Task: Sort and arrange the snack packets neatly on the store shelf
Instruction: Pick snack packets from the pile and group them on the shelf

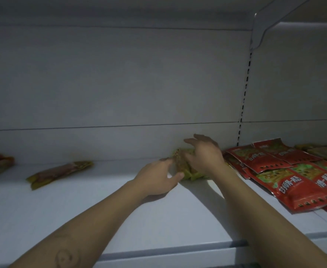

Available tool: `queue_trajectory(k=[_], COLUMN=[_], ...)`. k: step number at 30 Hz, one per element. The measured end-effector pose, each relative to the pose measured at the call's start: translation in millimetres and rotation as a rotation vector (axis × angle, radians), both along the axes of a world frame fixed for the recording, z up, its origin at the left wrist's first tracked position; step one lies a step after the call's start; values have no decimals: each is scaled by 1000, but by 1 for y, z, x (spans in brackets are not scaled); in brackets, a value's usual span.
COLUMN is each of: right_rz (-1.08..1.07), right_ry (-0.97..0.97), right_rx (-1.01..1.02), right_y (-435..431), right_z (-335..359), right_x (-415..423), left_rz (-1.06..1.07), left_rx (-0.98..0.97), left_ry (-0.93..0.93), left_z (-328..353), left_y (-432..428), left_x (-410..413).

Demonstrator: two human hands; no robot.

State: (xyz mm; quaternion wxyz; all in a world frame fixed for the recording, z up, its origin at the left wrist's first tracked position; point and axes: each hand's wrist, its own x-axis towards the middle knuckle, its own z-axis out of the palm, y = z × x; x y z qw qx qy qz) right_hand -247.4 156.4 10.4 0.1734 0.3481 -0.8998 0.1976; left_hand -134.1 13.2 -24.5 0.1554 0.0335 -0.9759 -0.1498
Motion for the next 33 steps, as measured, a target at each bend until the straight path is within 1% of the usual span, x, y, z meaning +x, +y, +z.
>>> queue_trajectory(k=[3, 5, 12, 17, 19, 25, 28, 33], right_rz=[56, 112, 342, 522, 585, 748, 813, 888], right_ry=[1, 2, 53, 11, 19, 52, 46, 86], right_rx=[62, 103, 203, 270, 300, 323, 293, 267], right_y=[-23, -47, -161, -243, -271, -346, -378, -424], right_z=[10, 17, 31, 27, 23, 16, 19, 15], right_x=[17, 34, 126, 206, 238, 324, 362, 420], left_rz=[82, 159, 461, 632, 692, 905, 992, 1105], left_rx=[-121, -168, -151, -143, -141, -128, -129, -220], left_ry=[27, 41, 33, -5, 9, 29, 30, 26], left_z=[20, 33, 54, 59, 60, 52, 44, 29], left_y=[-24, -48, -150, -209, -230, -288, -313, -346], left_x=[20, 42, 160, 261, 303, 416, 461, 513])
